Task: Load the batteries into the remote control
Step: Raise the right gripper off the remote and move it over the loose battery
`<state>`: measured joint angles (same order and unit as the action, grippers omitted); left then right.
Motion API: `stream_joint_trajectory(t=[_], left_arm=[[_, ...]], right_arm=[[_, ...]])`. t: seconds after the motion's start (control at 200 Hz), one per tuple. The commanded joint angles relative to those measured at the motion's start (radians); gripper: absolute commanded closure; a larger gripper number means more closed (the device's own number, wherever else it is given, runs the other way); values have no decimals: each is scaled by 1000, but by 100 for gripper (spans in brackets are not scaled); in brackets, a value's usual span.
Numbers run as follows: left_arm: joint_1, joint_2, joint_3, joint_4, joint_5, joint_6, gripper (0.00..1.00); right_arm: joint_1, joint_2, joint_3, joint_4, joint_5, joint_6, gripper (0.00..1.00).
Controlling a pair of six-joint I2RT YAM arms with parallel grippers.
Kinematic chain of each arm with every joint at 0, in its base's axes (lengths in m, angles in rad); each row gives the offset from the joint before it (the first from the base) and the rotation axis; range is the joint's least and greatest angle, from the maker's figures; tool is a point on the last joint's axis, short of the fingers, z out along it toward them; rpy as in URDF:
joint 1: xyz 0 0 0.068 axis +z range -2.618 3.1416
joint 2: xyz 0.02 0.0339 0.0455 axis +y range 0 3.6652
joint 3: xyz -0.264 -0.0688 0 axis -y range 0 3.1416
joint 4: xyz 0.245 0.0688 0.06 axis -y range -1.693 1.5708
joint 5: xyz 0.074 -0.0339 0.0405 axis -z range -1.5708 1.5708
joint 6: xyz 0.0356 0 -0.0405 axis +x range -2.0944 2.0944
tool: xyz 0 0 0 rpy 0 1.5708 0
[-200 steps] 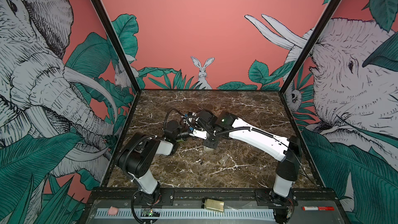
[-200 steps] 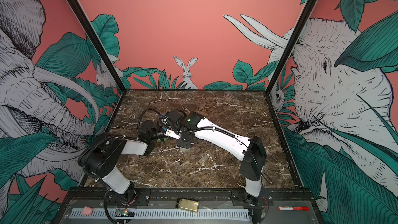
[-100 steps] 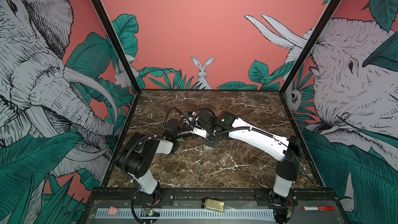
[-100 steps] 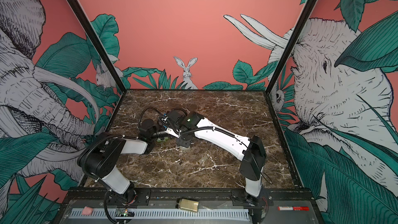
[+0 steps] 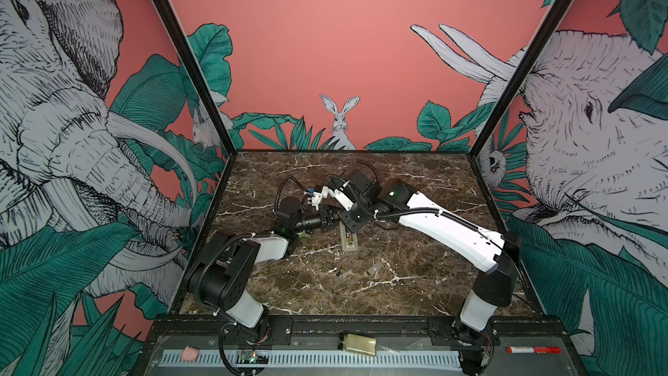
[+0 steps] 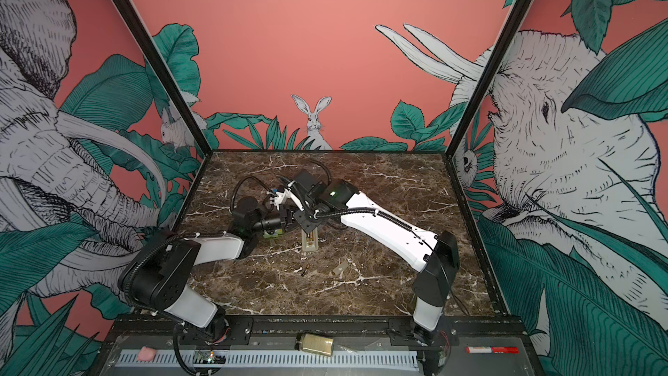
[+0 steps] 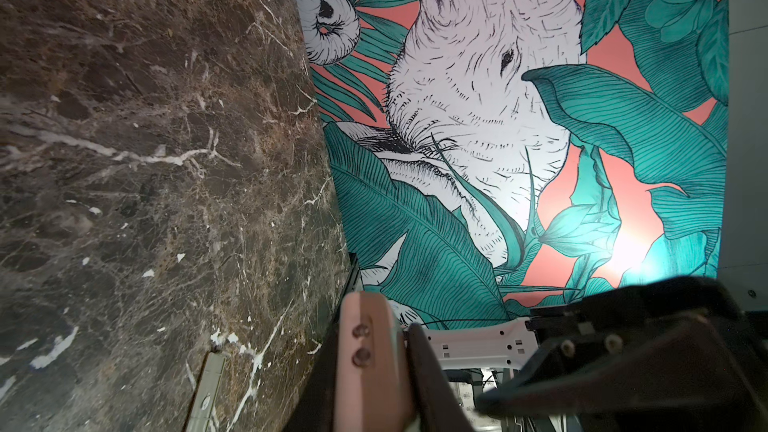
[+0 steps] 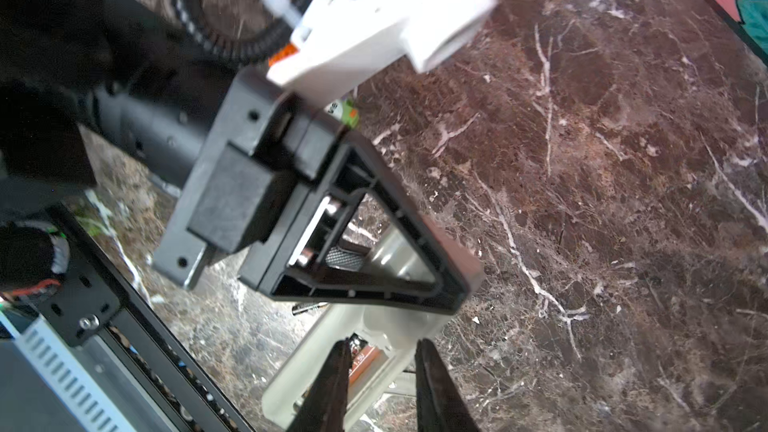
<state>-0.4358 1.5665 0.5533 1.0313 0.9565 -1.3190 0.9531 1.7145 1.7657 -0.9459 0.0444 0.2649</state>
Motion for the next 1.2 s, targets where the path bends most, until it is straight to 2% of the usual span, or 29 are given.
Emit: stream_joint_trajectory(t=[0.0,0.265,0.345,0.495,0.645,0.805,1.025,1.195], left_arm=[[6,-31,15,-2,-3,16,100],[31,-45,4,-52,-11,45,100],[50,-58,-14,-65,-8,51,100],[101,-98,-66,-86,13,62,100],[143,-160,-87,-199,20,125,100],[171,-218,-110,-302,3,181,100],[196,-266,-156,-322,-6,200,100],[198,-315,-179,-345,5,236,100]], right_arm=[[-27,-65,-40,53,-21,153,71],[-57,-104,-119,38,-38,209,63],[-50,-105,-149,62,-76,189,59],[-16,-106,-206,86,-80,100,51],[-14,-107,-263,91,-90,107,48],[-13,-104,-297,84,-73,220,48],[-13,-82,-345,57,-81,443,48],[-10,-57,-356,44,-107,526,46]])
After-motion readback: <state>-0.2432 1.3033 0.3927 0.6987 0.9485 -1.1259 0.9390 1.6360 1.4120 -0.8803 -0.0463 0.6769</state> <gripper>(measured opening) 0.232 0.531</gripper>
